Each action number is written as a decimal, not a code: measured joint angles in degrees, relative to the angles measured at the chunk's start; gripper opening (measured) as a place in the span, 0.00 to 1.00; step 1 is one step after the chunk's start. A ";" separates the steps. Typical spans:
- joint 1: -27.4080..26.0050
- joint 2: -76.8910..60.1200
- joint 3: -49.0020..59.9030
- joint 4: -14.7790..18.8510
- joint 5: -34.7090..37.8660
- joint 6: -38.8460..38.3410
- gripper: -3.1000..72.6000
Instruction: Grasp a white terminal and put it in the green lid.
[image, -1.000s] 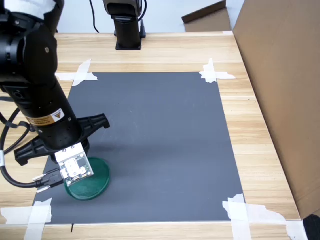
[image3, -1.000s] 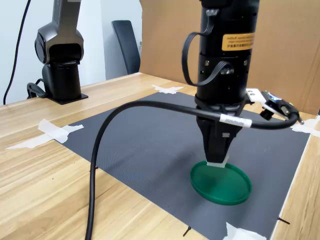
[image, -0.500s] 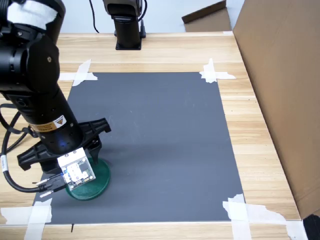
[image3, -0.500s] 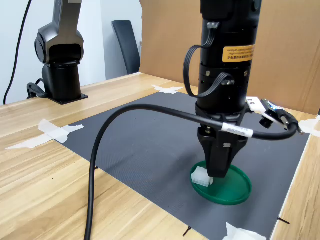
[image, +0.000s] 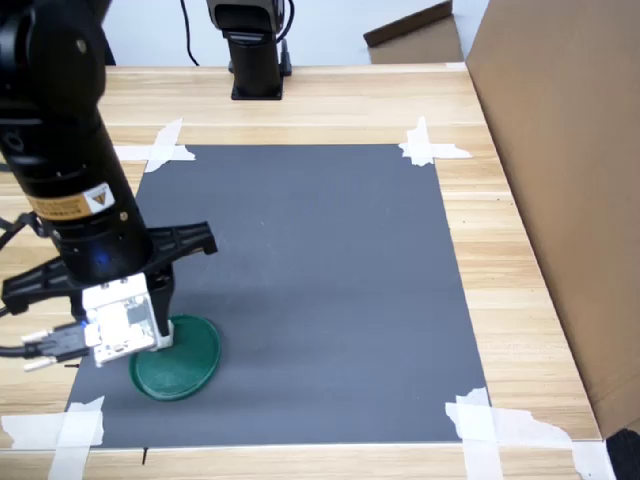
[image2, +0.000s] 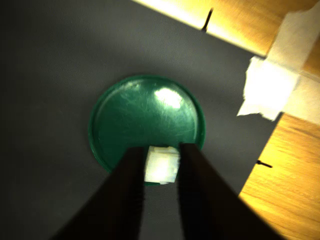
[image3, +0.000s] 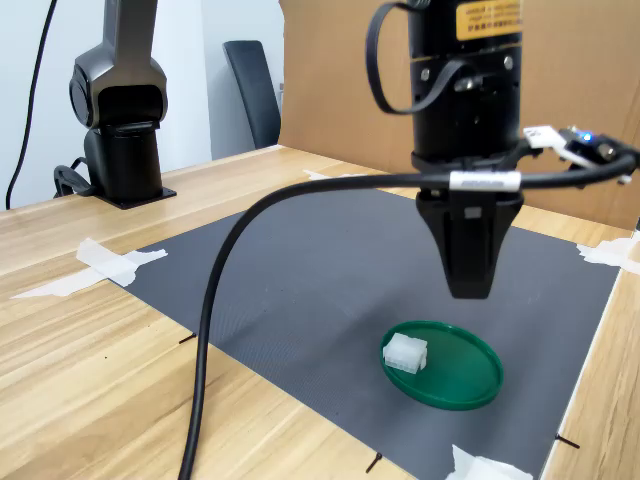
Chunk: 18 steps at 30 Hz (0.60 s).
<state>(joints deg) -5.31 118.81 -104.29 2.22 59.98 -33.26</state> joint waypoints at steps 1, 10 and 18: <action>0.00 -0.86 0.00 0.28 -0.73 0.91 0.36; 0.00 -8.86 2.17 2.47 -4.39 2.28 0.01; 0.00 -22.13 19.12 3.47 -18.59 1.08 0.01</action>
<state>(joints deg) -5.31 96.68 -85.17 5.69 41.39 -32.18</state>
